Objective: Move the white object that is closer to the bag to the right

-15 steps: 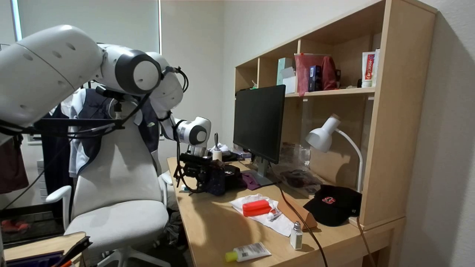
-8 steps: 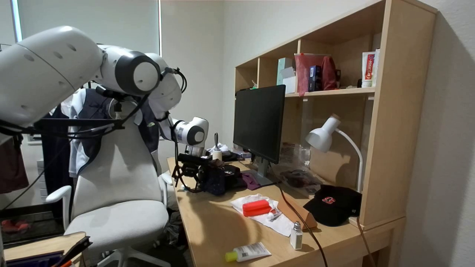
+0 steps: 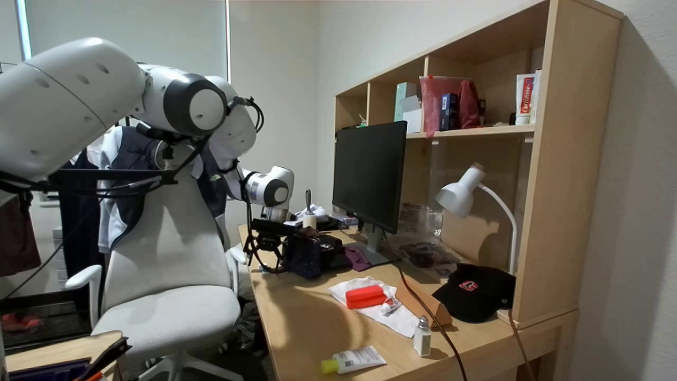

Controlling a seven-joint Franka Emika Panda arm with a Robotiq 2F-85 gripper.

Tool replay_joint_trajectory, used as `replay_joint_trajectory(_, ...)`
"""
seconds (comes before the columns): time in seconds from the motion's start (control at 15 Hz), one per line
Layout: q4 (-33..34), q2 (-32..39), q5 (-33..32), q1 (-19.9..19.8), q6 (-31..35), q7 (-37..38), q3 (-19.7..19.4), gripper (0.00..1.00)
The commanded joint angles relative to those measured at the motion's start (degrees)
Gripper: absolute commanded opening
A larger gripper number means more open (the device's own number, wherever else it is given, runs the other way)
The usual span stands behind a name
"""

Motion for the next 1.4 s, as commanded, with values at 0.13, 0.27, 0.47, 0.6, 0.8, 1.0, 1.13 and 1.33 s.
replay_joint_trajectory(0.13,0.08,0.32,-0.80,0.08,1.19,0.74,0.01,0.52)
replay_joint_trajectory(0.27,0.04,0.35,-0.75,0.01,1.26,0.66,0.04,0.39)
replay_joint_trajectory(0.47,0.04,0.29,-0.67,-0.06,1.15,0.65,0.06,0.20)
replay_joint_trajectory(0.6,-0.27,-0.23,-0.63,-0.13,1.31,1.10,-0.10,0.14)
replay_joint_trajectory(0.8,-1.61,-1.89,-0.55,-0.47,2.60,2.34,-0.51,0.15)
replay_joint_trajectory(1.0,-3.33,-3.96,-0.68,-0.86,4.94,3.94,-1.30,0.15)
replay_joint_trajectory(1.13,-4.16,-5.01,-0.76,-1.07,6.15,5.03,-2.05,0.15)
replay_joint_trajectory(1.33,-4.91,-6.11,-0.64,-1.59,6.97,5.88,-2.67,0.15)
